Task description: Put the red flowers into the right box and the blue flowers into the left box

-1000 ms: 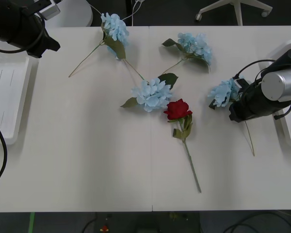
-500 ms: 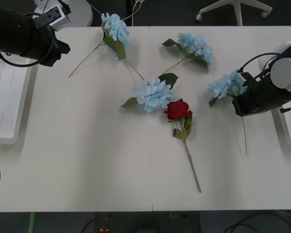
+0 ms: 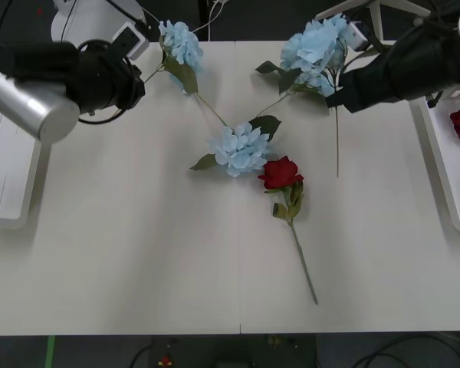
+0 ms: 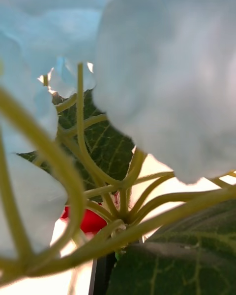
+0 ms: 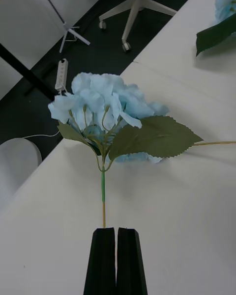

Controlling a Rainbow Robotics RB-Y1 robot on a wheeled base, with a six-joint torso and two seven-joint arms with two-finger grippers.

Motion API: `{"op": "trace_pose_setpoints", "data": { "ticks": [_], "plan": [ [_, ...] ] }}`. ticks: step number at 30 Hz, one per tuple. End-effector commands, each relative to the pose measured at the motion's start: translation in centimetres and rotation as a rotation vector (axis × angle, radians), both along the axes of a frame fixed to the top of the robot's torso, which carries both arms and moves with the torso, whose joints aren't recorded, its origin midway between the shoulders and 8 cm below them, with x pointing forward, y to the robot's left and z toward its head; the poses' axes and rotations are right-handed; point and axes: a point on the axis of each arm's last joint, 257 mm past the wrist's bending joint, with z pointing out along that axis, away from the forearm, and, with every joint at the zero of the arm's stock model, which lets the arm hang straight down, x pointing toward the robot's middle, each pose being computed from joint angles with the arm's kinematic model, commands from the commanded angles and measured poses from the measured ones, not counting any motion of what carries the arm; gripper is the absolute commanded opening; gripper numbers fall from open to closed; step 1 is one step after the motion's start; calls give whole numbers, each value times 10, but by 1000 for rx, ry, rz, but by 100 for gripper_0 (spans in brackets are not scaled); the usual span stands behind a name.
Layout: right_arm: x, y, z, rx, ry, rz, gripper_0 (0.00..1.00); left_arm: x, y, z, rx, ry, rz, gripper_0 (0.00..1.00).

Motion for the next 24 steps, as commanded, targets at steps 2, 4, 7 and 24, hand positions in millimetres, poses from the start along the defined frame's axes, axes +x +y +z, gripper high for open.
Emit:
{"op": "trace_pose_setpoints", "data": {
  "ticks": [2, 4, 7, 24],
  "plan": [
    [3, 93, 100, 110, -210, 198, 0, 2, 41, 11, -127, -47, 84, 35],
    [-1, 115, 116, 146, -245, 242, 0, 0, 38, 13, -116, -59, 66, 89],
    [-5, 143, 134, 187, -294, 289, 0, -2, 44, 18, -80, -85, 52, 100],
    [-16, 242, 197, 351, -462, 370, 0, -30, 18, 51, -295, -194, -479, 100]
  ]
}}
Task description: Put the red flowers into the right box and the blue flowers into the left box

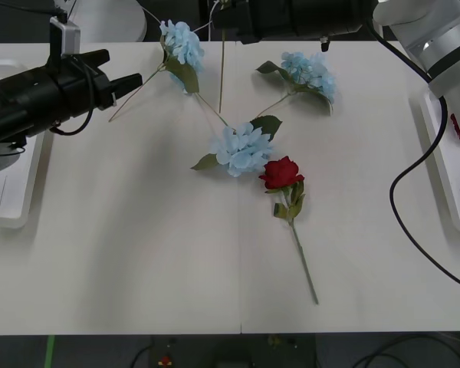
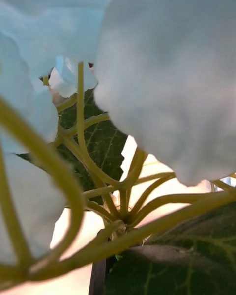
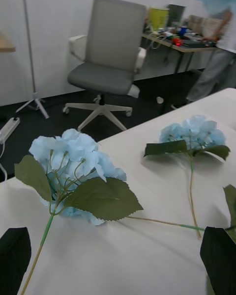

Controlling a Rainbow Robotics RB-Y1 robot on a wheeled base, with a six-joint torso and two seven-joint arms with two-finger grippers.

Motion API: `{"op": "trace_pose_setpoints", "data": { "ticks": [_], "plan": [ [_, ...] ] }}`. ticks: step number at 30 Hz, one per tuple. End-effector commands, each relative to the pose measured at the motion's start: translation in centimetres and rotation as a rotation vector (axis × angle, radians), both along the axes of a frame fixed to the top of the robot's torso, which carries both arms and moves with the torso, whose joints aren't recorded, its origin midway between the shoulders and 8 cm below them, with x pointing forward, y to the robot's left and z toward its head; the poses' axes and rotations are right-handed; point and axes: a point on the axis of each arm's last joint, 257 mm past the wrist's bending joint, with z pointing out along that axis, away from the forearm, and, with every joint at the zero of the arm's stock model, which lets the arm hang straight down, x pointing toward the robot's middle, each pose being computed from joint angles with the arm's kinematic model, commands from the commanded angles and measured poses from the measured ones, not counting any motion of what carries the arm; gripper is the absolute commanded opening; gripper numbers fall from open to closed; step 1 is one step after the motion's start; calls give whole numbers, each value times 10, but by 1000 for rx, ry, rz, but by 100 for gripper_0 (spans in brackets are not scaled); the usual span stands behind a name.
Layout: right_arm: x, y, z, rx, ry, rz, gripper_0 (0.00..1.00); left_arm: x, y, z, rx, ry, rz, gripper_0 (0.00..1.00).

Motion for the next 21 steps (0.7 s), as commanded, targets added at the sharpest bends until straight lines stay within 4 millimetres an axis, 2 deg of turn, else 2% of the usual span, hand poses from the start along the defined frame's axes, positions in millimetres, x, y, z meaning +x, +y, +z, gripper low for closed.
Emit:
{"op": "trace_pose_setpoints", "data": {
  "ticks": [1, 6, 9, 15, 21],
  "plan": [
    [-16, 39, 57, 47, -146, 73, 0, -3, 7, 14, 275, -249, -142, 100],
    [-25, 58, 59, 64, -156, 105, 0, -31, 18, -20, 484, -157, -331, 100],
    [-30, 68, 59, 74, -153, 121, 0, -41, 29, -27, 581, -78, -398, 100],
    [-37, 79, 52, 64, -154, 145, 0, -64, 33, -40, 533, 166, -440, 100],
    [-41, 85, 49, 63, -156, 156, 0, -82, 41, -41, 511, 347, -445, 100]
  ]
}}
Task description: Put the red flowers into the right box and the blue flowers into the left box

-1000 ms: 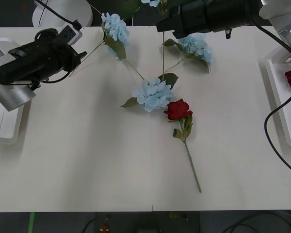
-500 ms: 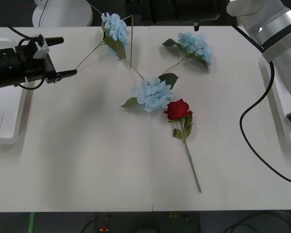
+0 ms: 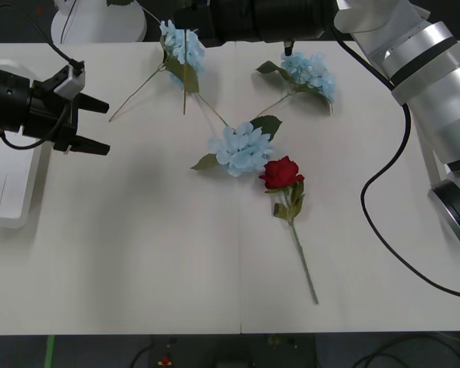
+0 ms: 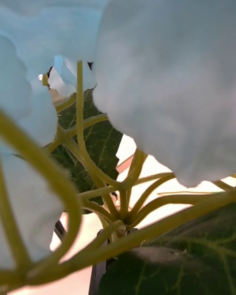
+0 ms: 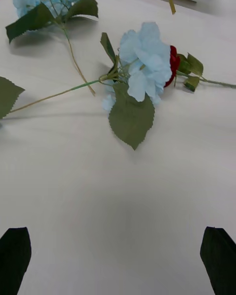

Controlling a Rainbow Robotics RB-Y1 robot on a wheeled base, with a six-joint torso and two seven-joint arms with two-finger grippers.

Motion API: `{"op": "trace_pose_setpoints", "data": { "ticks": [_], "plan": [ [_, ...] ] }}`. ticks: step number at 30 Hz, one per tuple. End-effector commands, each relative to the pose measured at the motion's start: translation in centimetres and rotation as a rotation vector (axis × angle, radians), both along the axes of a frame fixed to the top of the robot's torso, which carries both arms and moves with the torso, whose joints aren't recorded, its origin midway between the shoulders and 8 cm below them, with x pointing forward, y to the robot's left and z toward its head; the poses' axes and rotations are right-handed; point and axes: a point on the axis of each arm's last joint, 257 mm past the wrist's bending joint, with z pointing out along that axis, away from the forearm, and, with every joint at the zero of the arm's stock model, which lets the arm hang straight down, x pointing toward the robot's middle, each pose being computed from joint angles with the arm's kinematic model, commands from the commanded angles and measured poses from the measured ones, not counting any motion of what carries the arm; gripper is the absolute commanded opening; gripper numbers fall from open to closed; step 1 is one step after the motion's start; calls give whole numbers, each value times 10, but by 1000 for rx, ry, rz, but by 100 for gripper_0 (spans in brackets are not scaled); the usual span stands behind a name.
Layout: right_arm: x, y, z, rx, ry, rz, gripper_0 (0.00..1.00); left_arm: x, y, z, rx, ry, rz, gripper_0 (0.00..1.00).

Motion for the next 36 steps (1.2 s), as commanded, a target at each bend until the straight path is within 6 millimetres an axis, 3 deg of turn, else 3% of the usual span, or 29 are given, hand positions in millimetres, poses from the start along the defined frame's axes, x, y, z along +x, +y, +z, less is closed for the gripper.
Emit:
{"op": "trace_pose_setpoints", "data": {
  "ticks": [1, 8, 14, 15, 23, 36],
  "plan": [
    [-21, 32, 41, 12, -117, 72, 0, -2, 11, 44, -15, 111, 74, 100],
    [-22, 35, 36, 0, -118, 74, 0, -25, -17, 86, -269, 398, 132, 100],
    [-22, 37, 34, -6, -117, 76, 0, -23, -51, 106, -428, 509, 134, 100],
    [-22, 37, 33, -7, -116, 76, 0, -18, -68, 114, -501, 524, 121, 100],
    [-23, 39, 35, 2, -113, 75, 0, -12, -122, 118, -648, 556, 57, 100],
    [-24, 42, 32, 1, -110, 76, 0, -11, -164, 124, -726, 538, -1, 100]
  ]
}}
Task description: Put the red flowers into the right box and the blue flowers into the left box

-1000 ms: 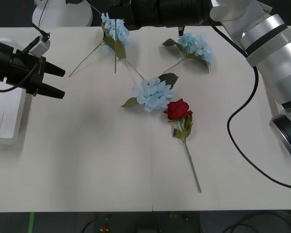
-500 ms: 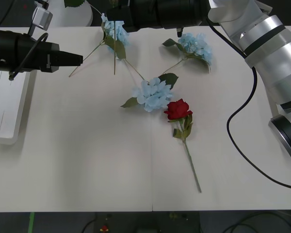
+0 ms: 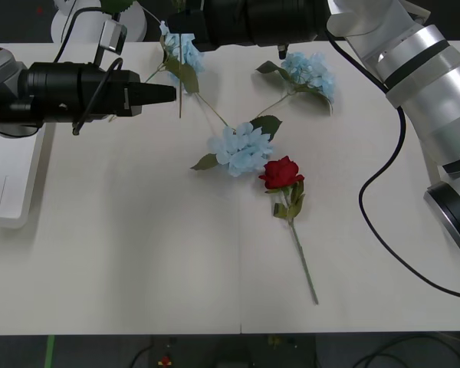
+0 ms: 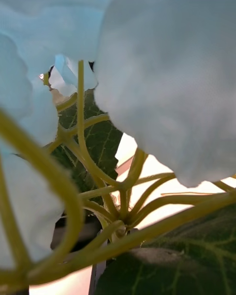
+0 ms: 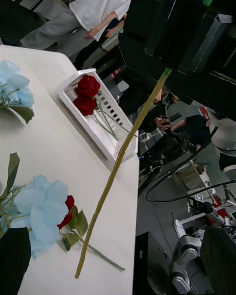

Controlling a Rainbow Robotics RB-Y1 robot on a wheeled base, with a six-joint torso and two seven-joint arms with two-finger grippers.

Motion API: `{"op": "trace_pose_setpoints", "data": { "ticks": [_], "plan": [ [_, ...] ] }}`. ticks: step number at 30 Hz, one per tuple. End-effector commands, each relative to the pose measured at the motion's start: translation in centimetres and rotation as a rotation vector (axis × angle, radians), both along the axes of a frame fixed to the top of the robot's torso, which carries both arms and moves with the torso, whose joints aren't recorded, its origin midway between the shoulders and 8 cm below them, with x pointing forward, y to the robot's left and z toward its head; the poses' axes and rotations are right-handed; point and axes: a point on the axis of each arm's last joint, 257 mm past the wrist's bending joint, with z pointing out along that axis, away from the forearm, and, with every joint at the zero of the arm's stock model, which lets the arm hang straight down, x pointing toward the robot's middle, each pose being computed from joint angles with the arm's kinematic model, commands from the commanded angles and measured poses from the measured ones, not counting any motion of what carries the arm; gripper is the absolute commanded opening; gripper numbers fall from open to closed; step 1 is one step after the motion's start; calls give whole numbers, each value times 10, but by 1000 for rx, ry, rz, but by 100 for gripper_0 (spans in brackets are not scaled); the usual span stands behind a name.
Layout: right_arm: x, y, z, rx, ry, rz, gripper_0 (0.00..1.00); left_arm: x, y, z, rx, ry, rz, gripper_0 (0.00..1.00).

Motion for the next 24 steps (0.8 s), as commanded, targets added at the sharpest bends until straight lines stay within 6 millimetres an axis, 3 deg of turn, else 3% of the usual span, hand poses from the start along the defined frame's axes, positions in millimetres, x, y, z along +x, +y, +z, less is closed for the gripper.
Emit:
{"op": "trace_pose_setpoints", "data": {
  "ticks": [1, 4, 5, 6, 7, 8, 10, 17, 24],
  "plan": [
    [-21, 35, 36, 7, -108, 71, 0, 8, -21, 34, -44, -98, -10, 100],
    [-21, 36, 36, 13, -106, 67, 0, 9, -27, 33, -49, -105, -6, 100],
    [-20, 37, 36, 14, -109, 65, 0, 9, -28, 33, -50, -104, -7, 84],
    [-20, 37, 36, 14, -108, 64, 0, 10, -29, 33, -52, -105, -6, 57],
    [-20, 37, 36, 17, -108, 63, 0, 10, -31, 33, -56, -104, -5, 22],
    [-20, 37, 36, 17, -107, 63, 0, 11, -32, 33, -56, -103, -1, 11],
    [-20, 37, 36, 16, -106, 64, 0, 13, -34, 33, -58, -106, 6, 1],
    [-21, 37, 36, 21, -100, 66, 0, 19, -48, 35, -63, -118, 28, 0],
    [-19, 38, 39, 28, -107, 58, 0, 19, -46, 37, -62, -115, 31, 0]
  ]
}}
